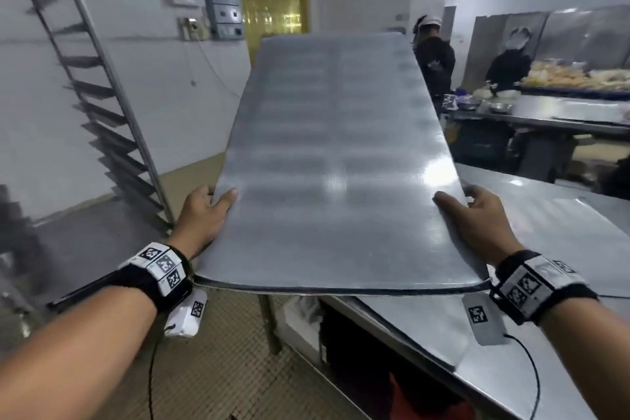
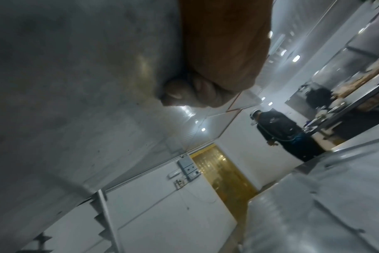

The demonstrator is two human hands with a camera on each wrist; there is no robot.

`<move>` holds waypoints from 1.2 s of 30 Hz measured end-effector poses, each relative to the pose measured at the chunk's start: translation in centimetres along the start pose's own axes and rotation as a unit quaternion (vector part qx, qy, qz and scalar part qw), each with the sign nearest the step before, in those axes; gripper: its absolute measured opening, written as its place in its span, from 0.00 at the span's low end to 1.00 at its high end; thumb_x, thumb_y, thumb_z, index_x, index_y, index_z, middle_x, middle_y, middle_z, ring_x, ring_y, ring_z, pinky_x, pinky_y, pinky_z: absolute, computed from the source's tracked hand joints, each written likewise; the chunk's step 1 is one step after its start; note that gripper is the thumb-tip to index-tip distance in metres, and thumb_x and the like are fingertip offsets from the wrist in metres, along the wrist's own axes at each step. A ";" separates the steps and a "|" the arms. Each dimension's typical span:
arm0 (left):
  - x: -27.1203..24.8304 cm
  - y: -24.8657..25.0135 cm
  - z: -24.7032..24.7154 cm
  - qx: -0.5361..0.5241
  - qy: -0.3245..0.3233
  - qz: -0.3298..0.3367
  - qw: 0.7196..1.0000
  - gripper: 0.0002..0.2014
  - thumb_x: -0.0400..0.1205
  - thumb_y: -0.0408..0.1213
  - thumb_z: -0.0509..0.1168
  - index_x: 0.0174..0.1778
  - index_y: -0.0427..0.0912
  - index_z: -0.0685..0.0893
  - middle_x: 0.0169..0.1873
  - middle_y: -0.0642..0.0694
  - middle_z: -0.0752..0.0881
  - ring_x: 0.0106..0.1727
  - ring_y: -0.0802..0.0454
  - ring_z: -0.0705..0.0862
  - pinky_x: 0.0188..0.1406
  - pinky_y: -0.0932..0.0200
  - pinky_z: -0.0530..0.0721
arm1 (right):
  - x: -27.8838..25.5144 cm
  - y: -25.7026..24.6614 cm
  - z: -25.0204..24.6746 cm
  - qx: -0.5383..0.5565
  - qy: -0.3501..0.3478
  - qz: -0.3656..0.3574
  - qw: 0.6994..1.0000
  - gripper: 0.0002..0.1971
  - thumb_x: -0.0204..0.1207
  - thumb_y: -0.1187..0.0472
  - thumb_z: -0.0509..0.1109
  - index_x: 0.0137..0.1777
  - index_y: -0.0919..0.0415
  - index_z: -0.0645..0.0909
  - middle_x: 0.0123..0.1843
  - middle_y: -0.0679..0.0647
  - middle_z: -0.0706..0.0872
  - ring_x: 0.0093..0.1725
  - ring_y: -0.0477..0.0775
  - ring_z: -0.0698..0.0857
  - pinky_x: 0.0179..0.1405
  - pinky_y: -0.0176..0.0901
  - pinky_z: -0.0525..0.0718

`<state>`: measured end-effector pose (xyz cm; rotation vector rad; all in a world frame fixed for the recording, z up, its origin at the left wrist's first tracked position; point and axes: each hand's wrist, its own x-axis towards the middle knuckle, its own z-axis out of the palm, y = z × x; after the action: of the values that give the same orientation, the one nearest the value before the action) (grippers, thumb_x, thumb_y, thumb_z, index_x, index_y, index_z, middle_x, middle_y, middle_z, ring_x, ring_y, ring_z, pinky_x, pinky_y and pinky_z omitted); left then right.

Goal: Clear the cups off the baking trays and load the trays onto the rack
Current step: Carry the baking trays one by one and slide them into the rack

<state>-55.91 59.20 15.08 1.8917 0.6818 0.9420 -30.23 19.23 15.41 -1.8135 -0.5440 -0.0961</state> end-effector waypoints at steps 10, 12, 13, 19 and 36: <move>-0.2 -4.2 -13.7 0.055 0.148 -0.053 0.986 0.35 0.69 0.71 0.74 0.60 0.45 0.87 0.51 0.50 0.93 0.53 0.48 0.92 0.57 0.35 0.89 | 7.3 -5.6 14.8 0.048 -0.145 -0.080 0.985 0.18 0.76 0.48 0.78 0.57 0.61 0.84 0.43 0.54 0.91 0.37 0.50 0.89 0.31 0.40 0.79; -1.7 -3.6 -14.9 0.059 0.184 -0.061 0.979 0.33 0.70 0.68 0.74 0.60 0.43 0.87 0.52 0.48 0.93 0.53 0.47 0.92 0.57 0.33 0.89 | 8.2 -6.1 17.3 0.058 -0.180 -0.082 0.979 0.17 0.77 0.48 0.78 0.56 0.59 0.83 0.42 0.54 0.91 0.36 0.50 0.89 0.30 0.40 0.79; -2.4 -3.5 -15.5 0.062 0.202 -0.068 0.975 0.32 0.71 0.65 0.74 0.58 0.42 0.87 0.51 0.46 0.93 0.52 0.45 0.92 0.57 0.33 0.89 | 8.6 -6.3 18.5 0.066 -0.200 -0.085 0.974 0.16 0.77 0.48 0.77 0.56 0.58 0.82 0.42 0.53 0.91 0.36 0.50 0.89 0.30 0.40 0.78; -7.6 -1.3 -15.9 0.067 0.280 -0.120 0.950 0.09 0.84 0.44 0.72 0.54 0.44 0.85 0.45 0.51 0.93 0.50 0.51 0.92 0.52 0.51 0.90 | 11.4 -5.9 25.7 0.109 -0.305 -0.091 0.942 0.26 0.72 0.40 0.79 0.59 0.60 0.83 0.37 0.53 0.90 0.29 0.47 0.85 0.28 0.38 0.77; -17.3 -5.6 -17.6 0.148 0.371 -0.294 0.869 0.22 0.78 0.55 0.75 0.55 0.39 0.85 0.44 0.42 0.92 0.42 0.43 0.92 0.46 0.48 0.90 | 8.1 -5.9 35.2 0.105 -0.502 -0.063 0.856 0.18 0.74 0.50 0.81 0.49 0.67 0.86 0.32 0.48 0.90 0.23 0.38 0.85 0.21 0.26 0.76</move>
<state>-80.58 56.94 9.92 1.3566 1.8316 1.1820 -32.83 55.59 12.26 -1.5009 -1.3427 0.8424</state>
